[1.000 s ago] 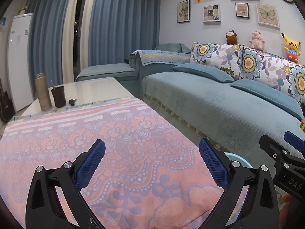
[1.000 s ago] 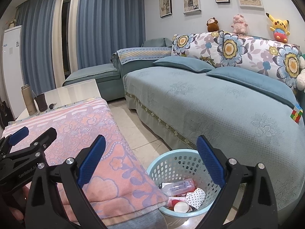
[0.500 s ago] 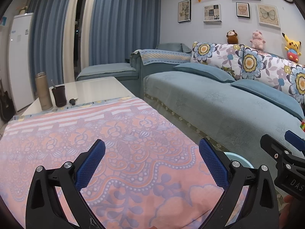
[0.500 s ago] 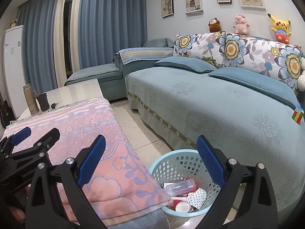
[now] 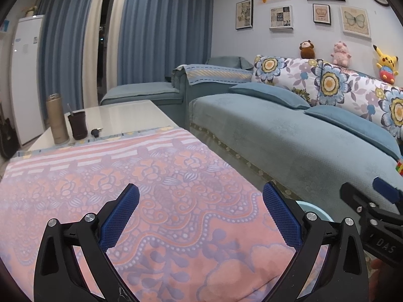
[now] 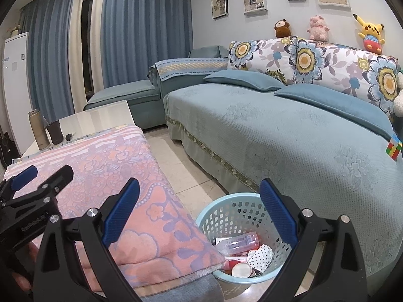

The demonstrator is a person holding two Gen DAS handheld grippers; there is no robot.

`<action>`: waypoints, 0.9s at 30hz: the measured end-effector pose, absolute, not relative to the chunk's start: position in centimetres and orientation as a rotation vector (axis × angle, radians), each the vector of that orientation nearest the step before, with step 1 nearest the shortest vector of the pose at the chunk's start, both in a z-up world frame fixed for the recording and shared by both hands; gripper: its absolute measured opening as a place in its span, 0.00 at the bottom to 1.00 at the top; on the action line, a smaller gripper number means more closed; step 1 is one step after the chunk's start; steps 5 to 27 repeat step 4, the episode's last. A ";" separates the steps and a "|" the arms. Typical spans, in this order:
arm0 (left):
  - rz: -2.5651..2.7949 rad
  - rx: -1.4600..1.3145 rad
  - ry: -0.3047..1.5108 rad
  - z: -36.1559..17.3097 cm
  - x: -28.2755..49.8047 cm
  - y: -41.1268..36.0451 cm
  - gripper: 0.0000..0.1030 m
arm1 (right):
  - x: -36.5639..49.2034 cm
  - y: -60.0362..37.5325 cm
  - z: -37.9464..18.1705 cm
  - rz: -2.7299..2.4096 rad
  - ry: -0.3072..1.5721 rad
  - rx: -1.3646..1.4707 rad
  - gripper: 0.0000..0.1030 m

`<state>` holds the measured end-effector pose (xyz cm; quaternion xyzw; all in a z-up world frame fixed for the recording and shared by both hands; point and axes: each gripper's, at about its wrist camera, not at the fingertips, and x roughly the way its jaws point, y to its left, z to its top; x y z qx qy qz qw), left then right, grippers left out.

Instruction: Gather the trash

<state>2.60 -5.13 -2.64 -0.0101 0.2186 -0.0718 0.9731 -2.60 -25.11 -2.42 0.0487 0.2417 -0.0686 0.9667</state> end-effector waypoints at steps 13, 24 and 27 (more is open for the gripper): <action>-0.141 -0.016 0.440 -2.6 2.6 -5.1 0.92 | -2.5 -25.1 -2.5 -0.137 0.492 0.101 0.89; -0.141 -0.016 0.440 -2.6 2.6 -5.1 0.92 | -2.5 -25.1 -2.5 -0.137 0.492 0.101 0.89; -0.141 -0.016 0.440 -2.6 2.6 -5.1 0.92 | -2.5 -25.1 -2.5 -0.137 0.492 0.101 0.89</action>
